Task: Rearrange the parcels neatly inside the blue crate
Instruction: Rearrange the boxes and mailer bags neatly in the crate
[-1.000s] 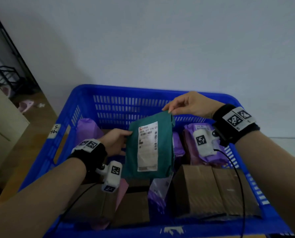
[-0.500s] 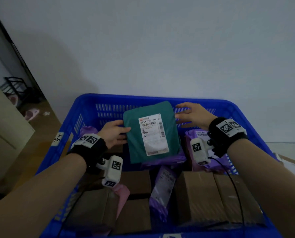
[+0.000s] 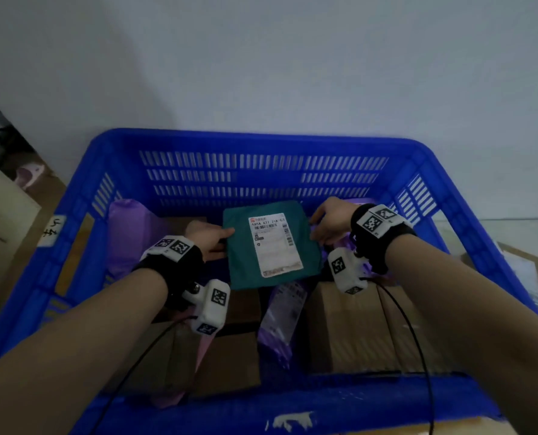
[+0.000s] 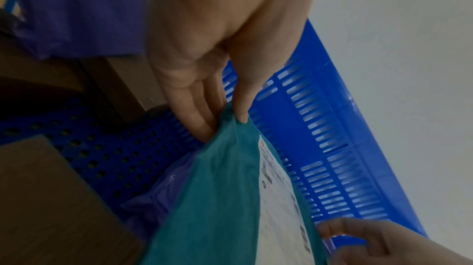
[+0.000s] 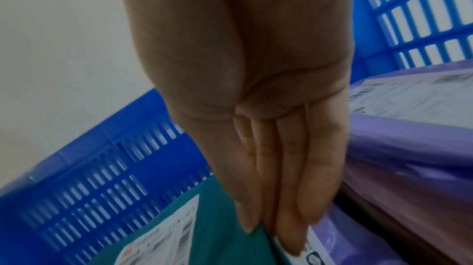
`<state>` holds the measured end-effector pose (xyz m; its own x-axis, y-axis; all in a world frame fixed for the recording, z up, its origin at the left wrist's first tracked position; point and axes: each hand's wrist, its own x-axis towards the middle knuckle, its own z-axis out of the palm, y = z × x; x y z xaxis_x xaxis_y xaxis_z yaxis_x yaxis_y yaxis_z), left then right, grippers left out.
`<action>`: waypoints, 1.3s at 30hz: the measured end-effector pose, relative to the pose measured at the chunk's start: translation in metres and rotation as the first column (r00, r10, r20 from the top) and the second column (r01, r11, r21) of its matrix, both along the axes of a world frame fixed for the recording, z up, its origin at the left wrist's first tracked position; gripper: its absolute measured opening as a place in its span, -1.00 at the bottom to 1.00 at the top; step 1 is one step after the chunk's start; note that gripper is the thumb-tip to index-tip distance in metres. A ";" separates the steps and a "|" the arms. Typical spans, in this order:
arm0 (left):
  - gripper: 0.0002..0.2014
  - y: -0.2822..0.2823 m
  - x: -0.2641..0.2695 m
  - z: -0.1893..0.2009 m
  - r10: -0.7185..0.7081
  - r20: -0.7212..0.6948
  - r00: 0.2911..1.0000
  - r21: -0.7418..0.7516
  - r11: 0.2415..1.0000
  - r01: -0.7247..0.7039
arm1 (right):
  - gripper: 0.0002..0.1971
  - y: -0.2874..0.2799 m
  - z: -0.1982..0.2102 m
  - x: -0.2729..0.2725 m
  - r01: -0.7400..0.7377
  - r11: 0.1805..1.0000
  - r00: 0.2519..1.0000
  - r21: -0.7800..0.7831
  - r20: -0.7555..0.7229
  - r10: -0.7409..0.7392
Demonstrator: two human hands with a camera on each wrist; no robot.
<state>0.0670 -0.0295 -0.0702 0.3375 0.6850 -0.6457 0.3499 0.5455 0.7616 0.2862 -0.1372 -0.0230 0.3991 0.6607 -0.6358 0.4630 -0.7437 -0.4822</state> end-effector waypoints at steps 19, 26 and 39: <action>-0.44 0.016 0.054 -0.047 -0.302 -0.130 0.945 -0.078 0.953 0.294 | -0.64 0.034 -0.060 0.029 -0.009 0.967 0.998 -0.254 0.052 0.023; -0.54 0.017 0.047 -0.036 -0.325 -0.164 0.931 0.000 0.944 0.329 | -0.61 0.023 -0.029 0.009 0.023 0.979 0.997 -0.205 0.078 -0.007; -0.65 -0.034 0.044 0.032 -0.664 -0.204 0.719 0.105 0.716 0.691 | -0.57 -0.038 0.026 -0.008 -0.136 0.964 0.982 -0.229 0.101 0.162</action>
<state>0.1112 -0.0635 -0.0386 0.6668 0.4054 -0.6253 0.6862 -0.0068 0.7274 0.2786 -0.1755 0.0026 0.3873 0.5672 -0.7268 0.6202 -0.7436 -0.2498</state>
